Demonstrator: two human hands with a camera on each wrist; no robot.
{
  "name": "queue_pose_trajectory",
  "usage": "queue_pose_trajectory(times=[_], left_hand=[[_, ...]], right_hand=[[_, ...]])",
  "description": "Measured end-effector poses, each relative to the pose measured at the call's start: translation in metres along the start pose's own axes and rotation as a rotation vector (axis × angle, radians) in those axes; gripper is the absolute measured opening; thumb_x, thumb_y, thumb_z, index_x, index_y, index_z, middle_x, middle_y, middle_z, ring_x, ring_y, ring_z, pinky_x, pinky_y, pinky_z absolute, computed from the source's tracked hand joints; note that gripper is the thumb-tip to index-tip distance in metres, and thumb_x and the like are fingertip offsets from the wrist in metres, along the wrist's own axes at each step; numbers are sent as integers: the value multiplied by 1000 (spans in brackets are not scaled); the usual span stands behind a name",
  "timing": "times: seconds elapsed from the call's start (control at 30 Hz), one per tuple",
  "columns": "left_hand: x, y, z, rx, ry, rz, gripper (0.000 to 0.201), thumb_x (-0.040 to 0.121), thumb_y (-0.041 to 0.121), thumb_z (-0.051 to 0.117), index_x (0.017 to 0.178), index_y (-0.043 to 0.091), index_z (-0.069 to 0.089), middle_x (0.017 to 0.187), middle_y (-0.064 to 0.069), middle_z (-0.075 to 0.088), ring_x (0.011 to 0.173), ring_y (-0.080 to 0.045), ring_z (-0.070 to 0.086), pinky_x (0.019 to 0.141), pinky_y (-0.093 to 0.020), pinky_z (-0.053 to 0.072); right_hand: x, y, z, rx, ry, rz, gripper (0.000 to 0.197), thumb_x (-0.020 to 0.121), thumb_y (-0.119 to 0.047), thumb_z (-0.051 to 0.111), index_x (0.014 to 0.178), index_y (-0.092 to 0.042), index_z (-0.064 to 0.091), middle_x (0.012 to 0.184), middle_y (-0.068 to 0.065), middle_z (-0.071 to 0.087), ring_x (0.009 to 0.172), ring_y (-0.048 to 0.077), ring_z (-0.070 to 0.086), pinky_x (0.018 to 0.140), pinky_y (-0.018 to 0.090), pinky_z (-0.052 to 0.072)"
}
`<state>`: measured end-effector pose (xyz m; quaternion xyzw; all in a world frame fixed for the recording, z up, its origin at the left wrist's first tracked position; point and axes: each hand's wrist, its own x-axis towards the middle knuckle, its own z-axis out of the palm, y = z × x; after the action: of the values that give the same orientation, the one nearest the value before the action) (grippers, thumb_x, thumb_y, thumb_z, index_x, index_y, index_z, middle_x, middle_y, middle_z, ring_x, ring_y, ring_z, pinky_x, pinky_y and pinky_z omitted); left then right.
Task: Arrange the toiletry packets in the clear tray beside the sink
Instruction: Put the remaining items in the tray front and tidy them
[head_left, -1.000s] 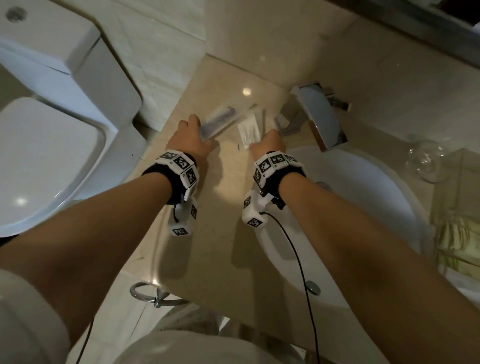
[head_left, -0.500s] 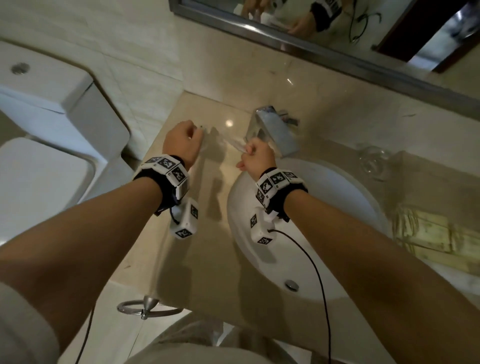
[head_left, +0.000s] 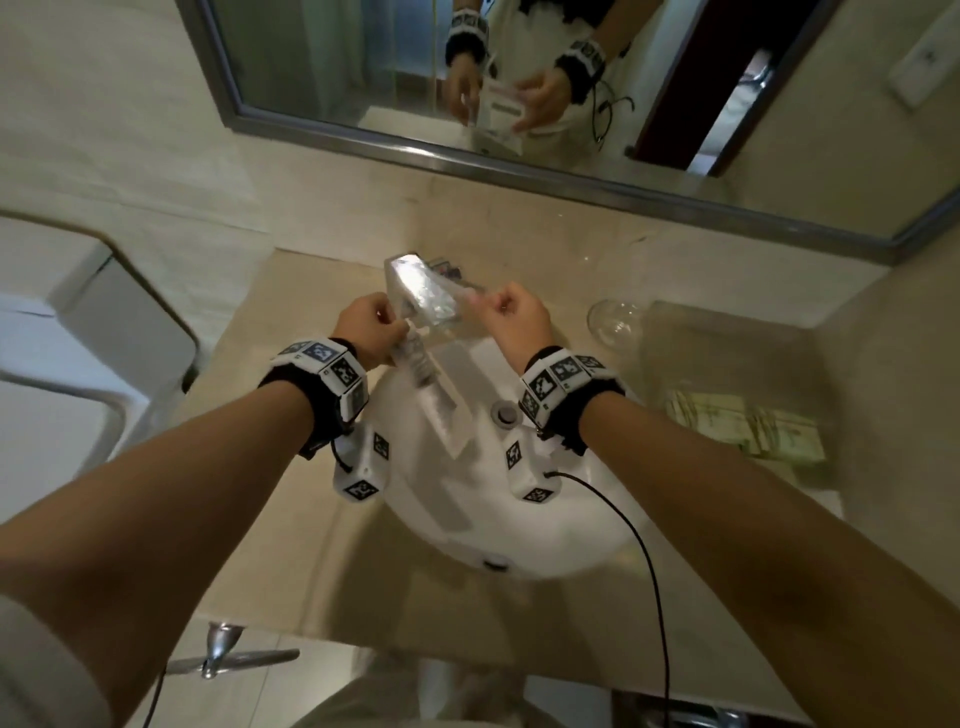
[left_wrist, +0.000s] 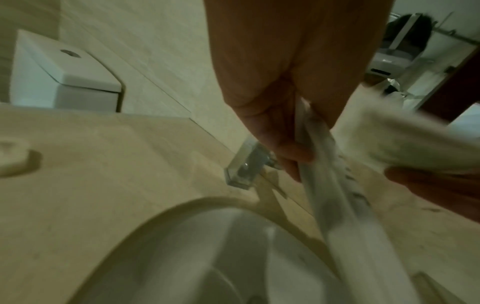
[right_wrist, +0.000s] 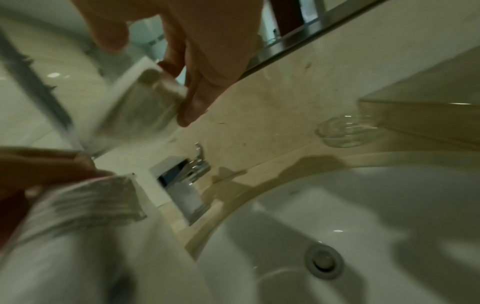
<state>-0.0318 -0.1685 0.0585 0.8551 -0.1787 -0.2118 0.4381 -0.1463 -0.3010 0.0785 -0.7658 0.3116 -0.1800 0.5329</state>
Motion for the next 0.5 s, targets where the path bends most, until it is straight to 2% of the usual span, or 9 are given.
queue_pose_trajectory(times=[0.07, 0.1, 0.17, 0.2, 0.23, 0.3, 0.37, 0.4, 0.5], left_hand=[[-6, 10, 24, -15, -74, 15, 22, 83, 4, 59, 69, 15, 46, 81, -14, 58, 67, -29, 60, 36, -18, 50], [-9, 15, 35, -20, -105, 20, 23, 82, 3, 60, 69, 18, 47, 79, -12, 58, 61, -23, 57, 34, -15, 47], [-12, 25, 58, -25, -153, 40, 30, 82, 1, 58, 69, 24, 45, 77, -11, 57, 57, -16, 52, 34, -15, 45], [-14, 30, 69, -24, -177, 47, 31, 82, 0, 57, 69, 25, 44, 78, -11, 58, 57, -15, 52, 35, -15, 46], [-16, 37, 80, -21, -198, 48, 32, 83, 0, 57, 68, 25, 44, 78, -11, 58, 58, -15, 52, 35, -15, 46], [-23, 50, 105, -3, -228, 43, 31, 85, 0, 56, 67, 24, 45, 71, -5, 55, 58, -13, 52, 35, -14, 46], [-29, 61, 128, 2, -266, 32, 30, 86, 1, 55, 67, 23, 47, 68, -1, 54, 60, -14, 53, 43, -19, 50], [-32, 66, 137, 10, -283, 29, 29, 87, 2, 54, 67, 23, 48, 68, -1, 56, 61, -16, 54, 50, -24, 51], [-38, 77, 165, 63, -317, 52, 17, 87, 6, 55, 76, 18, 56, 79, -9, 63, 72, -23, 59, 72, -33, 54]], right_hand=[[-6, 10, -23, -12, 37, 10, 38, 89, -32, 60, 60, -23, 38, 60, -8, 42, 55, 7, 40, 50, 7, 35], [-6, 17, -33, -21, 55, 14, 35, 89, -27, 61, 61, -24, 40, 64, -6, 49, 61, 9, 46, 57, 6, 40], [-9, 28, -52, -45, 74, 38, 33, 87, -8, 61, 65, -26, 45, 83, 5, 63, 80, 17, 58, 78, 24, 53], [-11, 32, -61, -60, 80, 62, 35, 86, 1, 57, 66, -27, 46, 94, 11, 65, 87, 19, 59, 84, 32, 54], [-14, 37, -71, -67, 97, 77, 38, 85, 7, 53, 67, -26, 47, 99, 14, 64, 89, 21, 59, 86, 35, 54], [-19, 48, -95, -67, 150, 99, 37, 84, 11, 49, 70, -23, 49, 91, 8, 61, 87, 22, 57, 79, 32, 53], [-24, 59, -116, -57, 195, 122, 29, 83, 12, 49, 81, -16, 55, 82, -2, 55, 83, 19, 54, 72, 29, 51], [-27, 64, -125, -56, 210, 133, 28, 82, 12, 48, 90, -13, 57, 83, -3, 55, 83, 18, 54, 72, 30, 51], [-33, 80, -154, -37, 239, 153, 35, 82, 13, 50, 110, -7, 58, 103, -2, 53, 90, 16, 54, 81, 30, 53]])
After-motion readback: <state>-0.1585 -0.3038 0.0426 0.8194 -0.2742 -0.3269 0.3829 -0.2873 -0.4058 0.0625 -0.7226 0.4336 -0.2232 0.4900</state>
